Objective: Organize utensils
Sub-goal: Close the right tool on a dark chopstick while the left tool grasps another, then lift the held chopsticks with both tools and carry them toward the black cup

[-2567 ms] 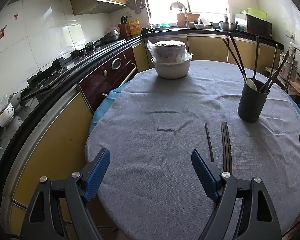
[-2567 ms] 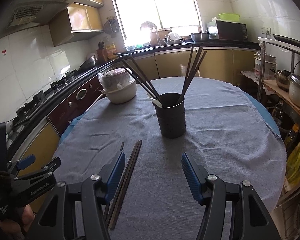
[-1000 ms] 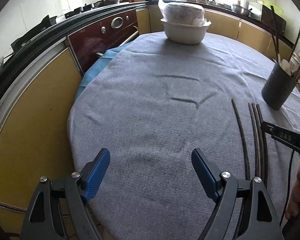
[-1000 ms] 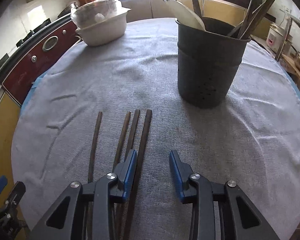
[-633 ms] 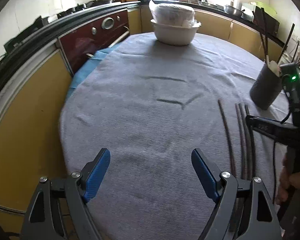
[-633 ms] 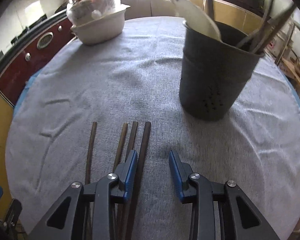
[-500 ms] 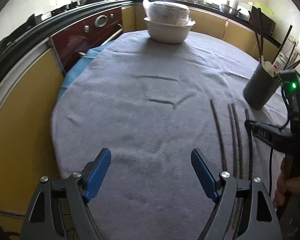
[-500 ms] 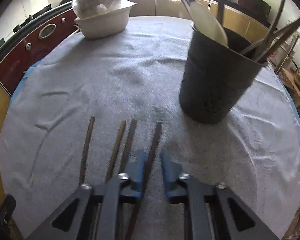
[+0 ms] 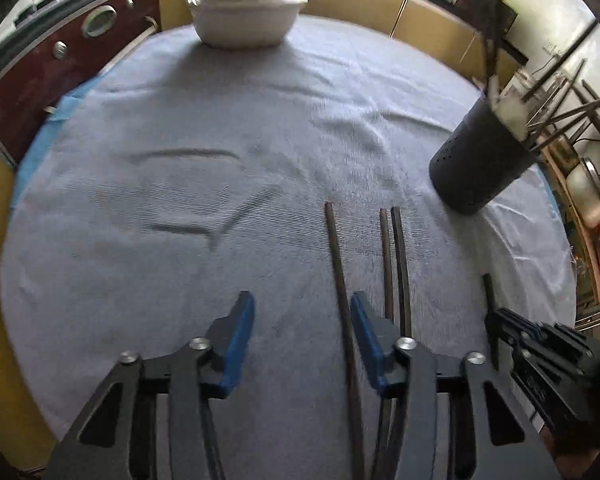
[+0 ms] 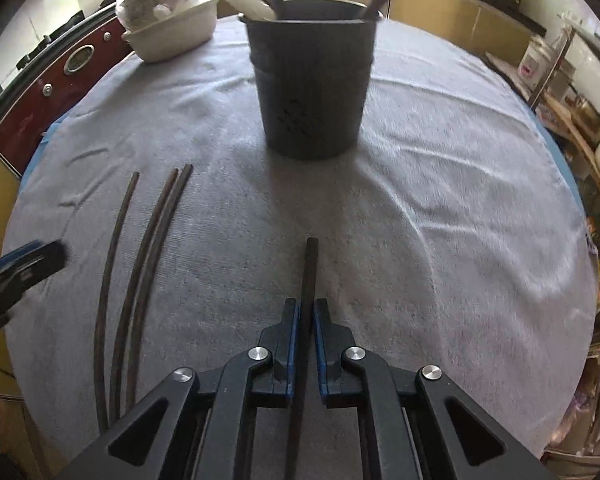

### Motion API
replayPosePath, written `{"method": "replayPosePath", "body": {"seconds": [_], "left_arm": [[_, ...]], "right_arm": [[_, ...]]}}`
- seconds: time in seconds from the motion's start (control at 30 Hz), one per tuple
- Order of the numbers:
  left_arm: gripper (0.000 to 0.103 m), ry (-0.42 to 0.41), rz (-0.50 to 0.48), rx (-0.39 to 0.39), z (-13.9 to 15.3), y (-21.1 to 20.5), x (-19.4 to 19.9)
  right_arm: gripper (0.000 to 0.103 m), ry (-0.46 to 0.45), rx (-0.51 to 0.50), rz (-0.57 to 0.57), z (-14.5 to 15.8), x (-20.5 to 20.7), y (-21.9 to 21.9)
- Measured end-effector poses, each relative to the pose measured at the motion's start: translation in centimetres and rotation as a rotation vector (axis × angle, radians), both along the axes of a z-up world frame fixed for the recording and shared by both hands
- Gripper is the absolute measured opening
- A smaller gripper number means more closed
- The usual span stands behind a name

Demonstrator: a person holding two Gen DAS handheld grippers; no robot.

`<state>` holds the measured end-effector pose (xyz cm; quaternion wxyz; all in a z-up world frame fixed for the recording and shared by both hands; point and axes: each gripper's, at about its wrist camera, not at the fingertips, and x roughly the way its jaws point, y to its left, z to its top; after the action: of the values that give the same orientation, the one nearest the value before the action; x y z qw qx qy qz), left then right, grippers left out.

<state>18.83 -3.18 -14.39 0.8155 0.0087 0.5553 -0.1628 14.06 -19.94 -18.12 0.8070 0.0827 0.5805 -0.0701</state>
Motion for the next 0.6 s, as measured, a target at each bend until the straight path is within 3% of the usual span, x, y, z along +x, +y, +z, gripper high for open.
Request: {"method": "replayPosePath", "body": {"seconds": [0.2,0.37,0.53,0.6], "left_arm": [[0.037,0.023,-0.017,0.035,-1.0,-2.4,1.5],[0.031,-0.007,-0.026,0.088,-1.2,-3.5,2.0],[0.009,-0.058,-0.032,0.146,-1.3,-4.0,1.7],[0.007,-0.067,-0.037,0.152,-1.2,-4.0,1.4]], "right_arm": [[0.01,0.032,-0.004,0.012,-0.4,1.6,-0.2],[0.01,0.017,0.026,0.019,-0.2,1.0,-0.4],[0.01,-0.004,0.028,0.024,0.3,0.3,-0.8],[0.01,-0.009,0.024,0.026,0.4,0.3,-0.8]]}}
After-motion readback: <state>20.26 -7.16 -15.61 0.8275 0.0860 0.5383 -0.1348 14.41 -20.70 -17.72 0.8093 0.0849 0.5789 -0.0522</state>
